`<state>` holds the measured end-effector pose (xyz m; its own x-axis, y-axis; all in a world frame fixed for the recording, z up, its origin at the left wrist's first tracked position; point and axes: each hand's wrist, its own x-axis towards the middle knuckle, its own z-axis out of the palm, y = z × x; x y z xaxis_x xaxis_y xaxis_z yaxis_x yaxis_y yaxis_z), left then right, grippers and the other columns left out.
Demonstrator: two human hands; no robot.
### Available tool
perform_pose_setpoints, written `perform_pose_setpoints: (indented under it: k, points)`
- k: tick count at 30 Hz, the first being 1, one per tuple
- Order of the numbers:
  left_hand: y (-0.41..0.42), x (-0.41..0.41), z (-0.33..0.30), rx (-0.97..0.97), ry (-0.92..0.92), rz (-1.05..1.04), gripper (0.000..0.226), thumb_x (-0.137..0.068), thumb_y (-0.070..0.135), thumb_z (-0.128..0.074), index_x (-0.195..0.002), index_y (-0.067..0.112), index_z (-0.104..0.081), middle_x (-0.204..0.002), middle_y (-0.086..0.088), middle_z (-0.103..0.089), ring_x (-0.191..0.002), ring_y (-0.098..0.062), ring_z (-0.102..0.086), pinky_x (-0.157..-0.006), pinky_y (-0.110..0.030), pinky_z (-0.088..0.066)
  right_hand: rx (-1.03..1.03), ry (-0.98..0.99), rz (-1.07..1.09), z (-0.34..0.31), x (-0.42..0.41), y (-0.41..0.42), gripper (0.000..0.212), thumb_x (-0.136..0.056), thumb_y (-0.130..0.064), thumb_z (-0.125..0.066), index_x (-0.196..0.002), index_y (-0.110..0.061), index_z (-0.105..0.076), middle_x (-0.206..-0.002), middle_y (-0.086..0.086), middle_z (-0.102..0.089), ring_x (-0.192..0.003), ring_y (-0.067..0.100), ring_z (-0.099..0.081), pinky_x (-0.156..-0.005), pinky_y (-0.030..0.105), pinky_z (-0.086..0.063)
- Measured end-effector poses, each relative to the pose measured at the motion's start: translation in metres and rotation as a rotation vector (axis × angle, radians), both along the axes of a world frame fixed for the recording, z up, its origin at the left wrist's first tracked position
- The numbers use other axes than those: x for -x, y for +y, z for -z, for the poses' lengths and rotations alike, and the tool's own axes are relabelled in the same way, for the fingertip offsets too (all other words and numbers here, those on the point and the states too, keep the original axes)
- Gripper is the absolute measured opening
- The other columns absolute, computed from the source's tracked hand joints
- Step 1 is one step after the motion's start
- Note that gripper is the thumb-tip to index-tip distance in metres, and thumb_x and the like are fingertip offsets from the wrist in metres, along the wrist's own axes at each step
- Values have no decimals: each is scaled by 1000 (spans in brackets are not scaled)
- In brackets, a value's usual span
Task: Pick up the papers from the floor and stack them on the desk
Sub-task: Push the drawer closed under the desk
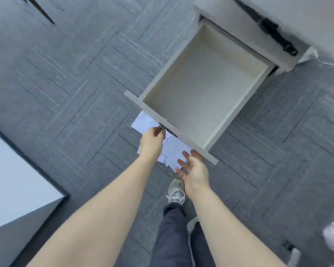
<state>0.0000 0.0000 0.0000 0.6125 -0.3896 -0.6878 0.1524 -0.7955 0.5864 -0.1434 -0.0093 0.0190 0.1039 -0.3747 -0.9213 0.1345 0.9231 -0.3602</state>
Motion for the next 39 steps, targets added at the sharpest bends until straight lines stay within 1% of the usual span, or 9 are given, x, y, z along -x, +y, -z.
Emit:
perform_pose_setpoints:
  k: [4,11,15,18,21,25,30,36,39]
  points:
    - [-18,8,5,36,-63,-113,18,-85,30,-55,-69,35,-59,-82,3,-75,-90,-25,-71,-86,-46,-56,5,-8,40,5,5,-17,16,-96,-20,-48,-100,-19,-63,-119,3,-67,-98,25,-66,-77,36,-52]
    - [-83,14,5,52,-149,-18,21,-91,27,-50,-98,18,-68,-91,-5,-74,-92,-25,-68,-83,-38,-53,53,1,25,8,14,-82,24,-98,-23,-43,-112,-14,-61,-116,5,-70,-100,25,-66,-73,35,-51]
    - [-140,15,9,62,-214,52,23,-92,29,-50,-101,19,-68,-96,-4,-75,-92,-26,-69,-84,-43,-54,103,5,-4,8,19,-138,22,-97,-25,-44,-105,-17,-62,-116,4,-71,-100,26,-67,-75,38,-53]
    - [-185,16,11,41,-294,137,26,-93,32,-49,-98,14,-68,-89,-5,-73,-86,-29,-66,-72,-37,-49,141,-8,-35,10,25,-183,21,-99,-28,-41,-103,-22,-61,-115,1,-70,-98,25,-67,-75,37,-52]
    - [-228,20,8,6,-378,200,25,-94,30,-49,-92,10,-64,-79,-9,-65,-76,-30,-54,-63,-32,-33,154,-22,-60,14,30,-225,26,-100,-31,-39,-113,-21,-58,-119,1,-68,-96,23,-66,-75,37,-52]
    - [-272,21,9,1,-449,227,24,-93,31,-52,-92,10,-65,-88,-16,-70,-80,-35,-56,-64,-33,-33,166,-28,-97,16,35,-271,35,-101,-35,-36,-127,-20,-53,-125,0,-66,-97,23,-66,-75,36,-52]
    - [-309,25,13,6,-522,265,26,-95,35,-51,-93,12,-64,-89,-13,-72,-84,-36,-61,-64,-33,-36,225,-32,-148,17,39,-309,22,-101,-40,-38,-108,-31,-57,-122,-7,-66,-93,20,-67,-79,36,-53]
    - [-334,28,16,3,-598,288,26,-96,32,-48,-102,13,-64,-90,-16,-70,-84,-38,-61,-62,-33,-31,277,7,-160,23,38,-330,23,-100,-40,-39,-110,-29,-57,-124,-8,-67,-93,15,-69,-74,32,-52]
    - [-330,30,19,-15,-635,327,29,-97,36,-45,-110,16,-61,-96,-13,-72,-86,-40,-62,-63,-38,-42,303,15,-197,23,40,-330,18,-100,-39,-41,-103,-33,-58,-121,-11,-68,-91,15,-69,-73,32,-51]
